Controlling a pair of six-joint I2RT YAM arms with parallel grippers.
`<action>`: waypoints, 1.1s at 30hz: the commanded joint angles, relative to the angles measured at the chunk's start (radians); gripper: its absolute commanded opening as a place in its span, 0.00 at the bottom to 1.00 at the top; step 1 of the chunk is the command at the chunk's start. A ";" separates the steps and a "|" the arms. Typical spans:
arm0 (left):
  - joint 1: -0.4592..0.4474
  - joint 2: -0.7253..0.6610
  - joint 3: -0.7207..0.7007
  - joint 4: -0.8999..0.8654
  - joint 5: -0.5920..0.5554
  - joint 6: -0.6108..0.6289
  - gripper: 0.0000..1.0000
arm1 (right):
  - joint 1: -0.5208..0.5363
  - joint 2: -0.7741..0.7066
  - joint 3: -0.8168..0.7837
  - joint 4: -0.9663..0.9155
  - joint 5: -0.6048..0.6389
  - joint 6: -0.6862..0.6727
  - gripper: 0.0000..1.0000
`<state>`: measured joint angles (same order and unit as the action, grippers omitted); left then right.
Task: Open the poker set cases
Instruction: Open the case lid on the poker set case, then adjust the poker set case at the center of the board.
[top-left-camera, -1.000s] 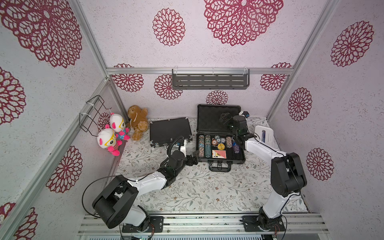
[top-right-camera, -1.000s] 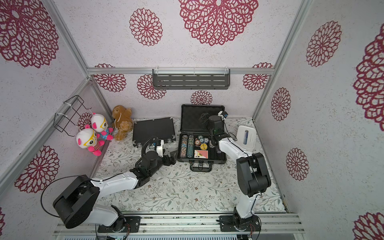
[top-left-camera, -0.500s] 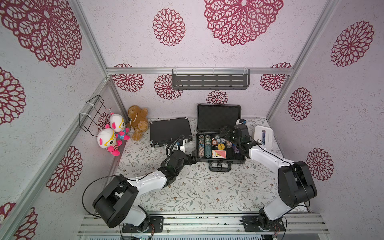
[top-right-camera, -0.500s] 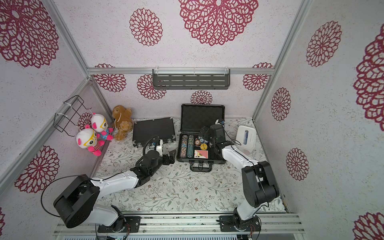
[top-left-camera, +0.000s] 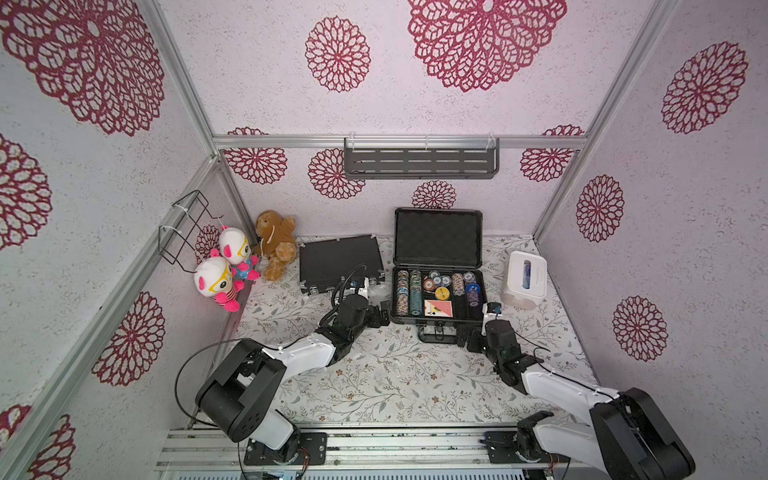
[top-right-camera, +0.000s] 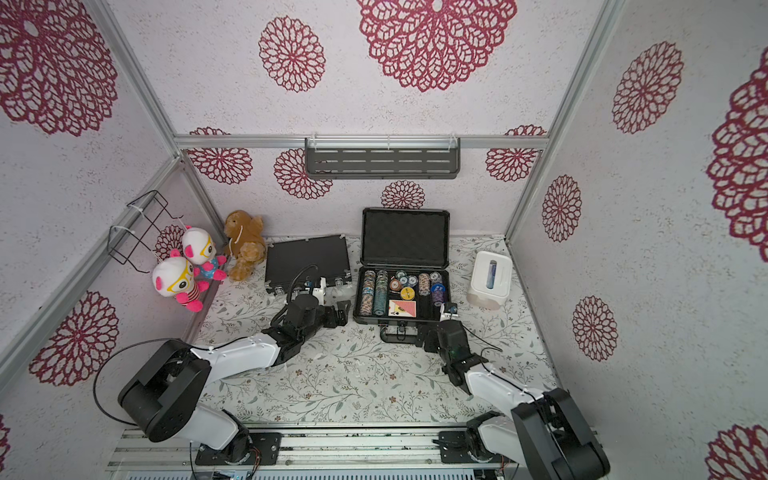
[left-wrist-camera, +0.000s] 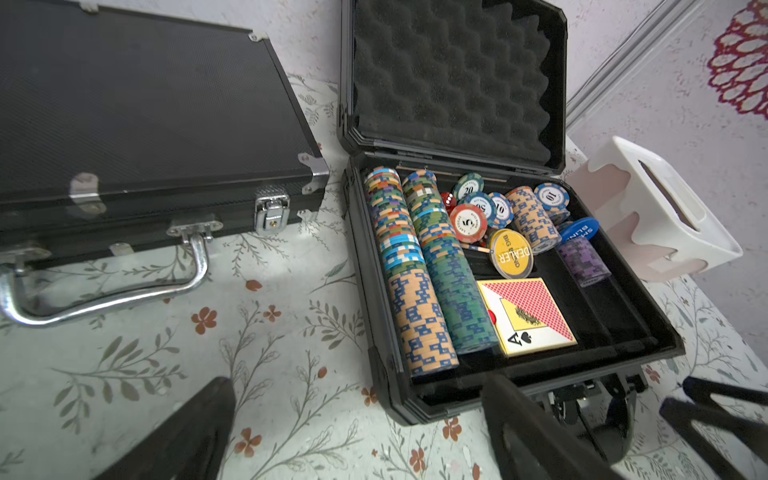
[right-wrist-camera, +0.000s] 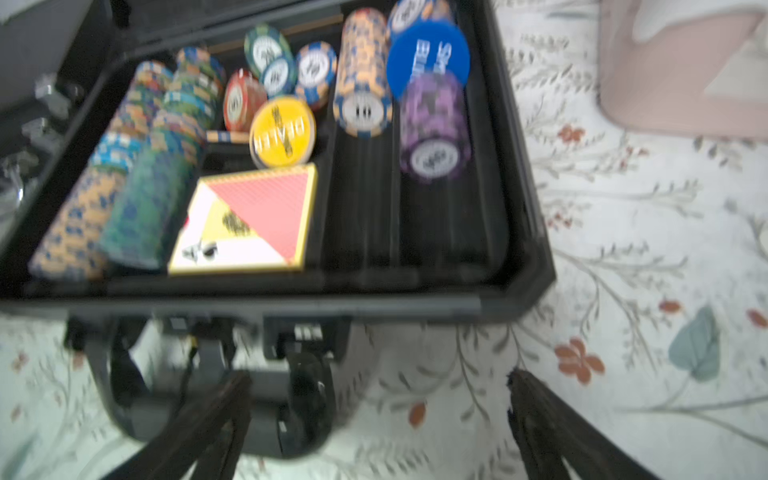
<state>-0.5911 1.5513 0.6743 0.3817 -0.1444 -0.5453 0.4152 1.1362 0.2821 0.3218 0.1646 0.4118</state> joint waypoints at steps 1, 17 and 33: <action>0.016 0.051 0.041 0.009 0.112 -0.101 0.97 | 0.003 -0.059 0.019 0.231 -0.054 -0.076 0.99; 0.018 0.403 0.416 -0.085 0.137 -0.087 0.97 | 0.003 -0.032 -0.001 0.255 -0.023 -0.071 0.99; -0.006 0.488 0.461 -0.078 0.182 -0.194 0.97 | 0.001 -0.056 -0.008 0.255 0.032 -0.076 0.99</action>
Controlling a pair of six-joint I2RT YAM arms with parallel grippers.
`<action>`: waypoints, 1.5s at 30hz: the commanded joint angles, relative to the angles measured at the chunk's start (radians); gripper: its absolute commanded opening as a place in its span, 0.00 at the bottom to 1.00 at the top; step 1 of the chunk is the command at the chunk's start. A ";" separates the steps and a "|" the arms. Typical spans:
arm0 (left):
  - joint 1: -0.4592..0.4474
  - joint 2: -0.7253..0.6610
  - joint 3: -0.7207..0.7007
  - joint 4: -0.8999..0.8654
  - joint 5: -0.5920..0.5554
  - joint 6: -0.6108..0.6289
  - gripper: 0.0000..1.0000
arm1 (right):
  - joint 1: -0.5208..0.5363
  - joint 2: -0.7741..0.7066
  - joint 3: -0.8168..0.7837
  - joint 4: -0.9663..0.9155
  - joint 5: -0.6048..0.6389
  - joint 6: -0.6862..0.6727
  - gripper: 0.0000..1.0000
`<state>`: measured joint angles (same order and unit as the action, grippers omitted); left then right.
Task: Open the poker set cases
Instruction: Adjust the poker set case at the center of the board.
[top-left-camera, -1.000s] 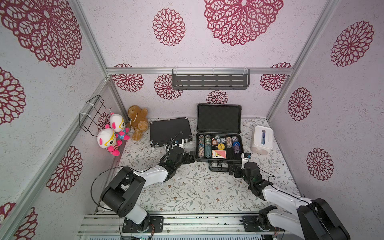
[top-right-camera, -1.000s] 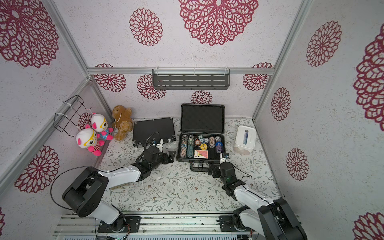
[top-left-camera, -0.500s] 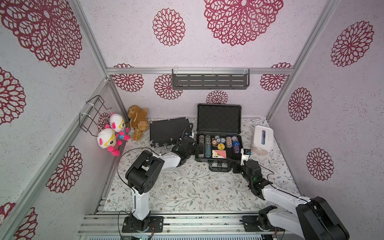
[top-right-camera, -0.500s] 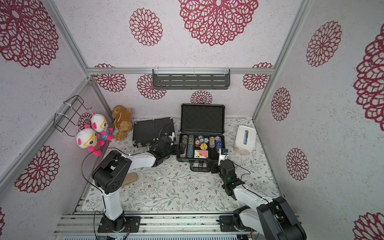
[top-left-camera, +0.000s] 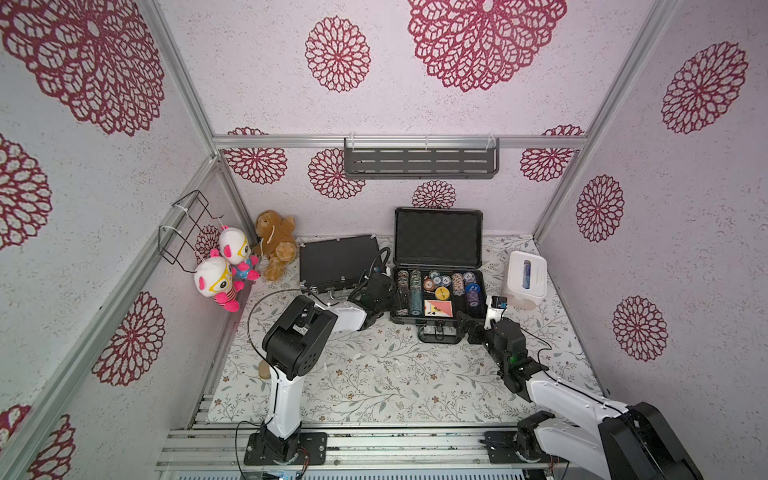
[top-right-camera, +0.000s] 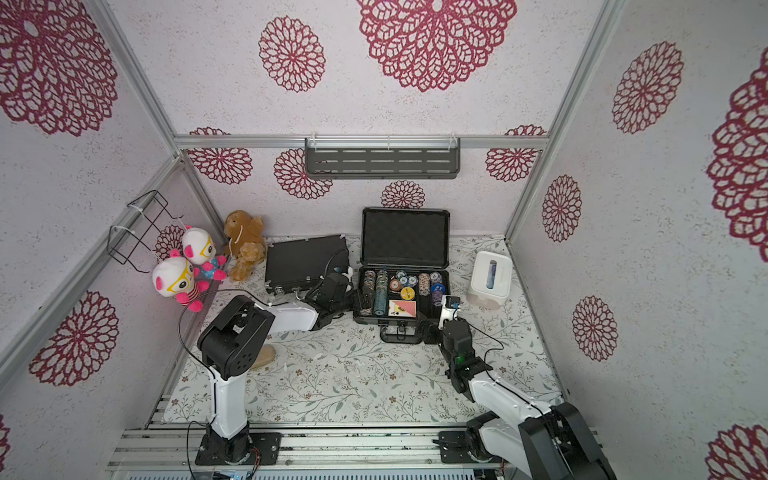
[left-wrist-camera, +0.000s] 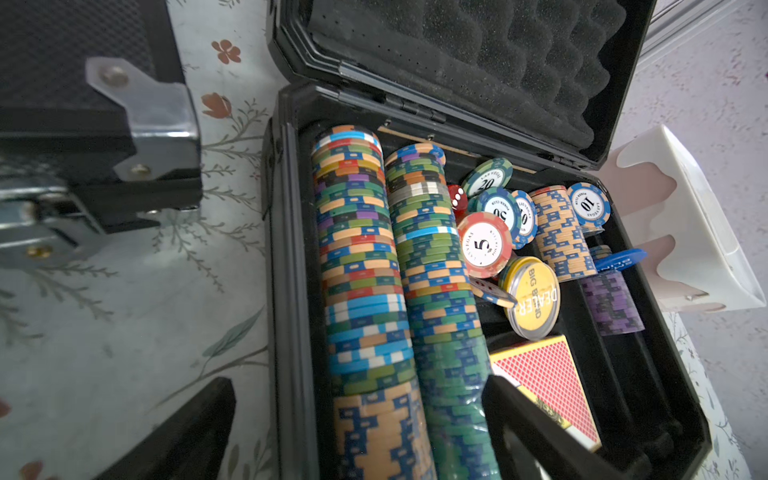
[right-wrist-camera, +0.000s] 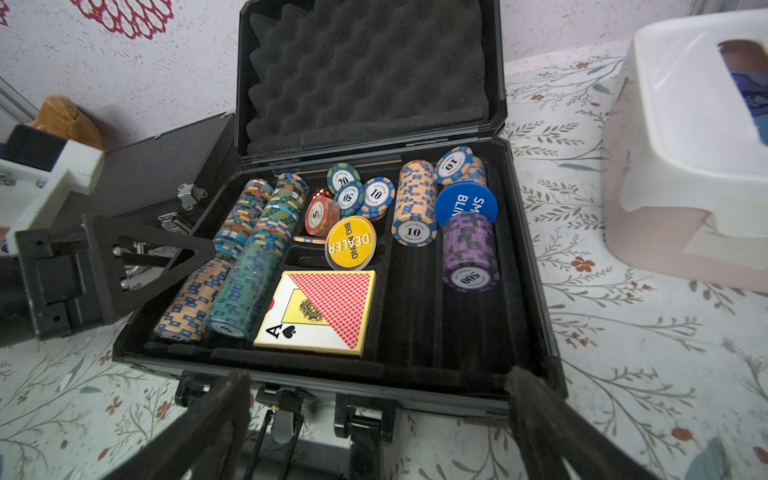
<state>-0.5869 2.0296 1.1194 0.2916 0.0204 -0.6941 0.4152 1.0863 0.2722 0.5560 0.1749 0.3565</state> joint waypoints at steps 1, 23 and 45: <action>-0.018 0.007 0.016 0.012 0.016 -0.056 0.97 | 0.000 -0.002 0.003 0.021 0.021 -0.021 0.99; -0.162 0.058 0.067 0.106 -0.031 -0.249 0.97 | -0.001 0.002 -0.004 0.025 0.054 -0.009 0.99; -0.236 0.035 0.077 0.060 -0.131 -0.358 0.97 | -0.005 -0.022 -0.013 0.015 0.070 -0.004 0.99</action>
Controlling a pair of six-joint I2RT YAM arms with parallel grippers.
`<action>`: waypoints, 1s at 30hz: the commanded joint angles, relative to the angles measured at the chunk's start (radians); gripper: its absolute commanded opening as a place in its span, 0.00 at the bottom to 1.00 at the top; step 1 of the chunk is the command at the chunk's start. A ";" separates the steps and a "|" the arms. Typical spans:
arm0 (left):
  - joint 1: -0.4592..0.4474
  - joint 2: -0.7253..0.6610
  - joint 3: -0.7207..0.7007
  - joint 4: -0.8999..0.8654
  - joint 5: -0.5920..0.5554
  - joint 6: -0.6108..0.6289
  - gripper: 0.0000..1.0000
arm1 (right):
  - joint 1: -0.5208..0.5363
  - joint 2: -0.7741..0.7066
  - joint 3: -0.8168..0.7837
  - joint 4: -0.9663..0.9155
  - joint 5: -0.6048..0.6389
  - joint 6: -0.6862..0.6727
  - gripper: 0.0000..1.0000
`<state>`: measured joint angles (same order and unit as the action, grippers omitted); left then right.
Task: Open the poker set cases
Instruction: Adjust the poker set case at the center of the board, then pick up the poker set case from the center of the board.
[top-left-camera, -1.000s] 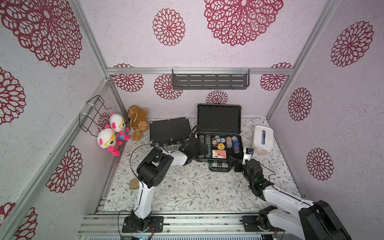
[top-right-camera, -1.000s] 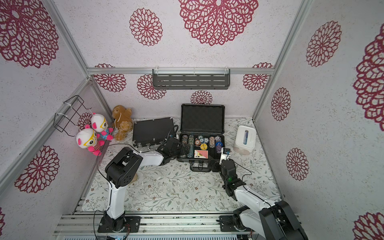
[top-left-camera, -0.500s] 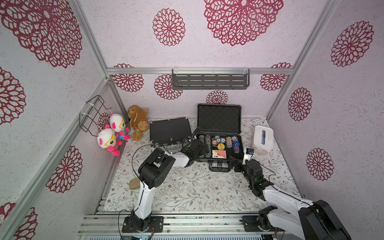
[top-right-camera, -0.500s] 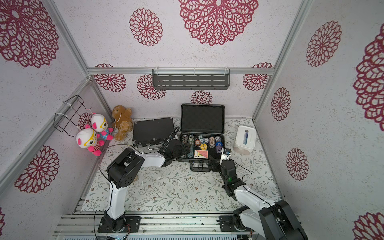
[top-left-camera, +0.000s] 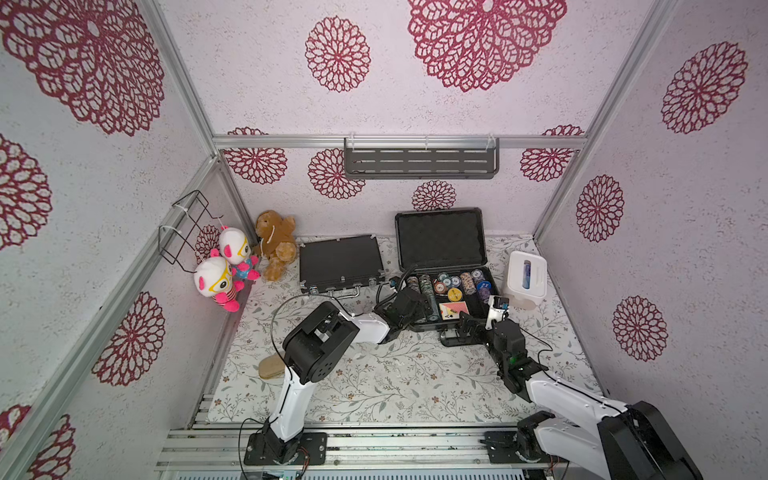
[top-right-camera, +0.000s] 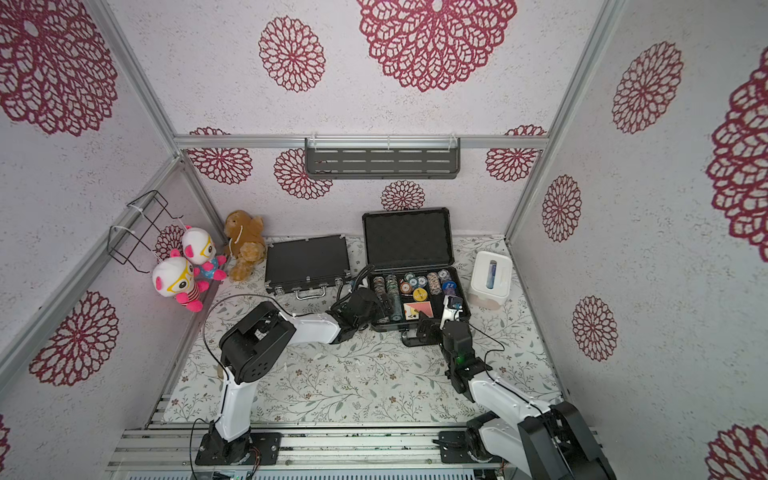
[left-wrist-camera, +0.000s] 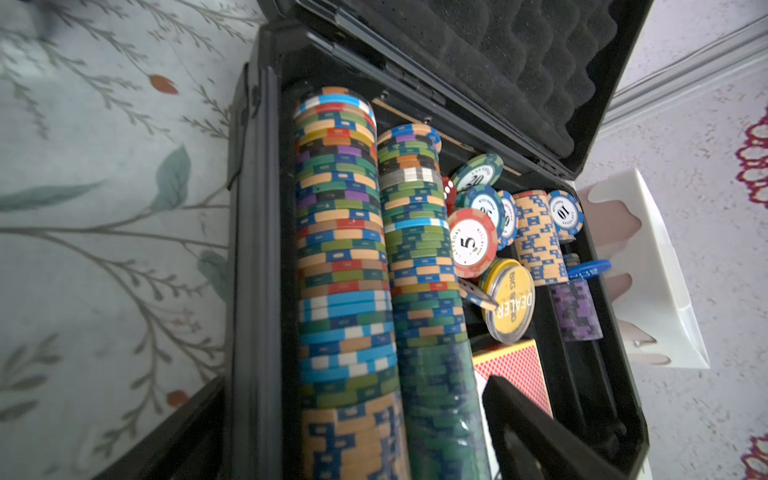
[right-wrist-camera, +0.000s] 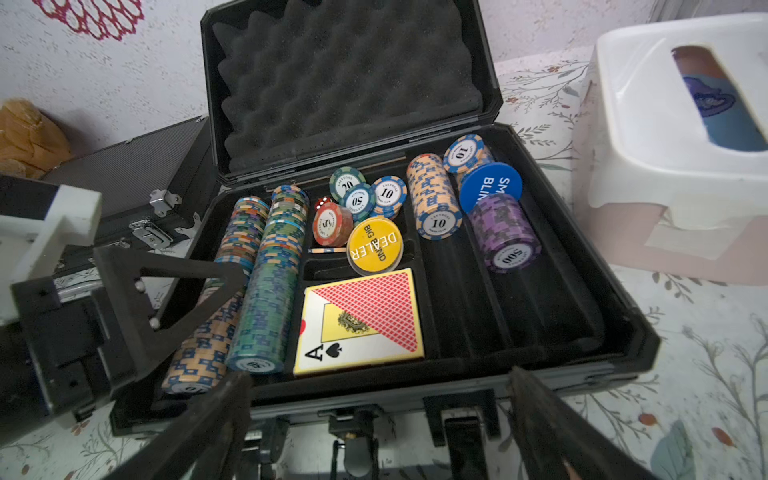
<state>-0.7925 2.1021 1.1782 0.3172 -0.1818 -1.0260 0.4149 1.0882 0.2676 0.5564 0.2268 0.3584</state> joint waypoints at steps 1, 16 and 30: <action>-0.025 -0.037 0.014 0.026 0.067 -0.016 0.97 | -0.005 -0.025 -0.008 0.014 0.019 -0.005 0.99; 0.161 -0.440 -0.047 -0.555 -0.116 0.277 0.97 | -0.003 -0.007 0.072 -0.063 0.032 0.081 0.99; 0.349 -0.905 -0.506 -0.516 -0.397 0.252 0.97 | 0.363 0.567 0.649 -0.028 -0.011 0.324 0.95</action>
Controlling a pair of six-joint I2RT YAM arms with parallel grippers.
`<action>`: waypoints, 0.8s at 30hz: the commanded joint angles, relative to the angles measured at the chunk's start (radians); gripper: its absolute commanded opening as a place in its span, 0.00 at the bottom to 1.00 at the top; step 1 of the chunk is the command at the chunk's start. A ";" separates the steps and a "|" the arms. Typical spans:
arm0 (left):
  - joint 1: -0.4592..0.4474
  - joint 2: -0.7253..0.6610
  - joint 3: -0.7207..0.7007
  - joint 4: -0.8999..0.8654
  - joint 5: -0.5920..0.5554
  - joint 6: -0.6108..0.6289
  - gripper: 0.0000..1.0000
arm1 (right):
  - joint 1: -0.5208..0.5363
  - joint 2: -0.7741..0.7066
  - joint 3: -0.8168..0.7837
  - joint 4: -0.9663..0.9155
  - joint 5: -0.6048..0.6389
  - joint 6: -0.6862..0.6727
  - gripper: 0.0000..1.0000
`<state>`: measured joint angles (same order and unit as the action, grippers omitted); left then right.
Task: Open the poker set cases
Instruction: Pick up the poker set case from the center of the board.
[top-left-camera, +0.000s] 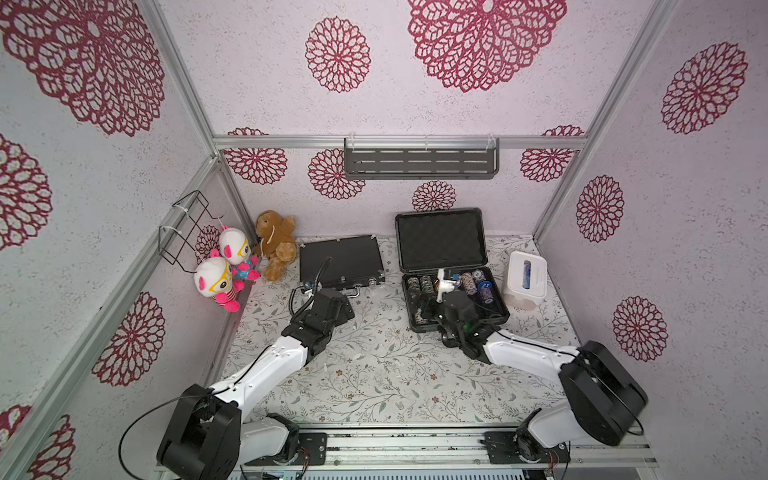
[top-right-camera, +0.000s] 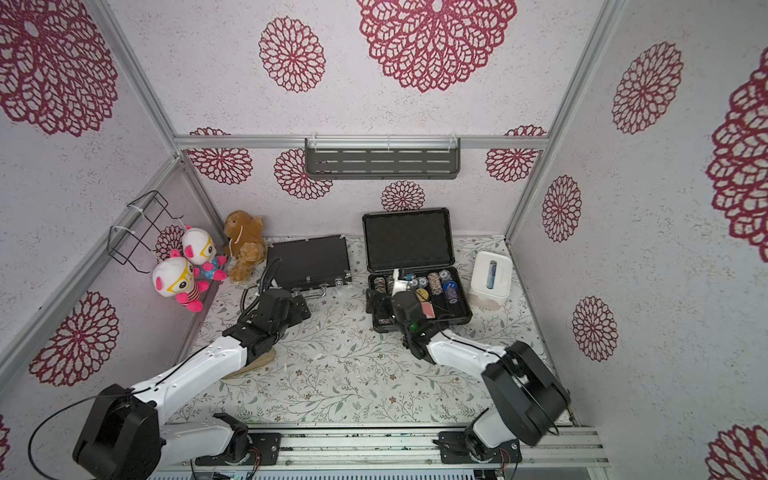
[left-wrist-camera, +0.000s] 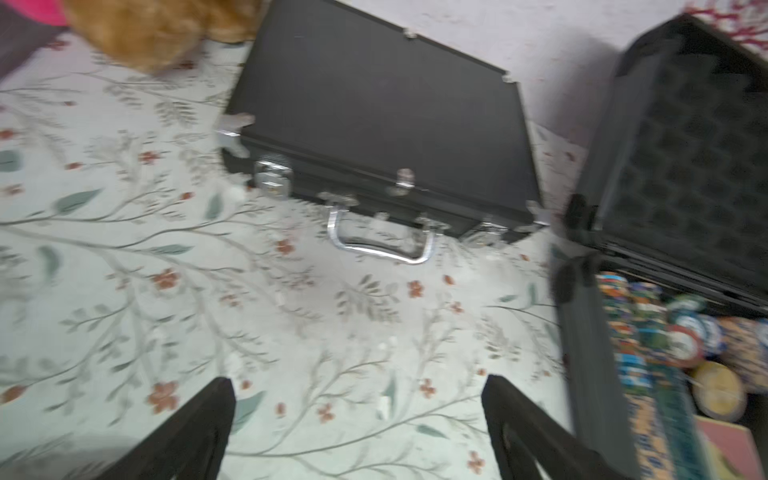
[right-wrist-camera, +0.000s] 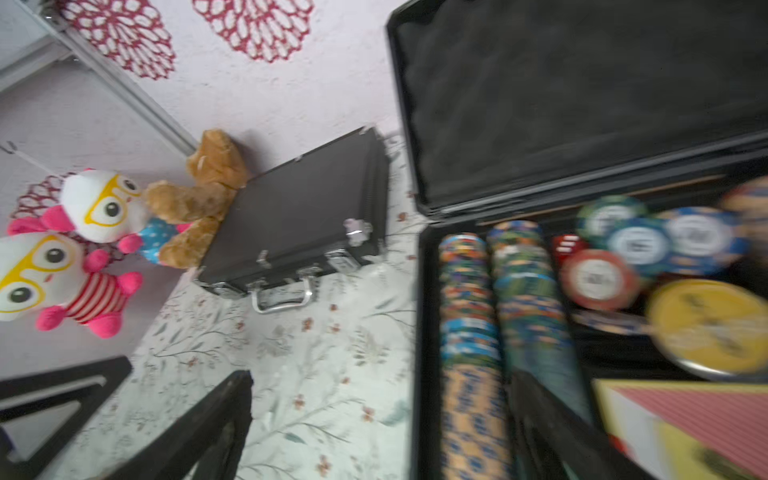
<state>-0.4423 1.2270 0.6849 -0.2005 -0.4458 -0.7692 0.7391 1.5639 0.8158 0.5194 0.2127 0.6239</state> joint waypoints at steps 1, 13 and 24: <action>0.001 -0.033 -0.020 -0.021 -0.181 -0.020 0.97 | 0.055 0.148 0.153 0.015 -0.003 0.072 0.93; 0.233 -0.138 -0.135 -0.049 -0.139 -0.169 0.97 | 0.113 0.659 0.599 0.098 -0.060 0.262 0.71; 0.305 -0.106 -0.150 0.009 -0.034 -0.188 0.97 | 0.113 0.901 0.884 0.004 -0.048 0.350 0.72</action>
<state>-0.1436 1.1141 0.5282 -0.2237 -0.4896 -0.9283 0.8543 2.4382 1.6444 0.5480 0.1539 0.9096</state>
